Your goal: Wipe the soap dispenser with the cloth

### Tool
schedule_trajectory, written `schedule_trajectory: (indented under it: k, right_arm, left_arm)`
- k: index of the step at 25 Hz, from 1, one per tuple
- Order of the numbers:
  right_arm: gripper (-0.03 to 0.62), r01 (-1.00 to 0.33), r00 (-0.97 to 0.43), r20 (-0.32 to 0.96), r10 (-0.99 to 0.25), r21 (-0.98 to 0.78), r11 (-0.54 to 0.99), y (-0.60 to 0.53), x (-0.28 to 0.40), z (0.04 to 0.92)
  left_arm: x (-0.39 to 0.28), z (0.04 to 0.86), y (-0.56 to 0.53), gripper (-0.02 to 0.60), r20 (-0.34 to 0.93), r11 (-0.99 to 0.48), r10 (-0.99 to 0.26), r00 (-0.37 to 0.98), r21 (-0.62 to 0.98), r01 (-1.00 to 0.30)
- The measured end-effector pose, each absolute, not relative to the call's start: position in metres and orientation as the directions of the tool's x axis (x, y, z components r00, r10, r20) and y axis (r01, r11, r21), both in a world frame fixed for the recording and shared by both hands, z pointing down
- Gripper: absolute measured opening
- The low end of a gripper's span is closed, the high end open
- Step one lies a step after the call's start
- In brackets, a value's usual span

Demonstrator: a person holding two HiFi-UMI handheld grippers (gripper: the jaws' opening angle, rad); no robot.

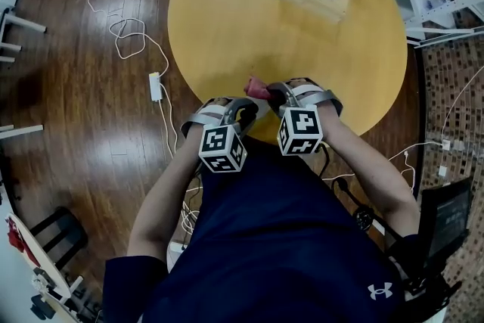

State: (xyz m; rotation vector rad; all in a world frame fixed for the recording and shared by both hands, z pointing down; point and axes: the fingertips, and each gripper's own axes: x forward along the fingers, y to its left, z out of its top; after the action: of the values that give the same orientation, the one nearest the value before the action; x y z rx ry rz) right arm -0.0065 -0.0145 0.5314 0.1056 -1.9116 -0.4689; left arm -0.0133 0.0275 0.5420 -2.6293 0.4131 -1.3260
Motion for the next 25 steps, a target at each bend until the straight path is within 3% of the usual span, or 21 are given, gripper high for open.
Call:
schedule_trajectory:
  k: [3,9,18,22,25]
  right_arm:
    - [0.094,0.147,-0.361,0.881,-0.304,0.376,0.915,-0.020,-0.003,0.538]
    - [0.094,0.130,-0.165,0.951,-0.261,0.284,0.950,-0.036,0.046,0.602]
    - [0.094,0.286,-0.364,0.892,-0.269,0.382,0.879,-0.016,-0.007,0.534]
    - [0.094,0.268,-0.300,0.923,-0.241,0.324,0.907,-0.022,0.011,0.563]
    - [0.094,0.172,-0.221,0.951,-0.215,0.255,0.951,-0.034,0.039,0.597]
  left_arm:
    - [-0.011,0.541,0.025,0.132,0.763,-0.950,-0.311,0.567,-0.273,-0.154]
    - [-0.004,0.538,0.031,0.132,0.776,-0.948,-0.298,0.556,-0.308,-0.078]
    - [-0.006,0.542,0.034,0.132,0.796,-0.941,-0.264,0.545,-0.337,0.036]
    - [-0.004,0.540,0.035,0.132,0.792,-0.942,-0.258,0.554,-0.334,0.038]
    - [-0.001,0.537,0.029,0.132,0.781,-0.948,-0.264,0.566,-0.318,-0.002]
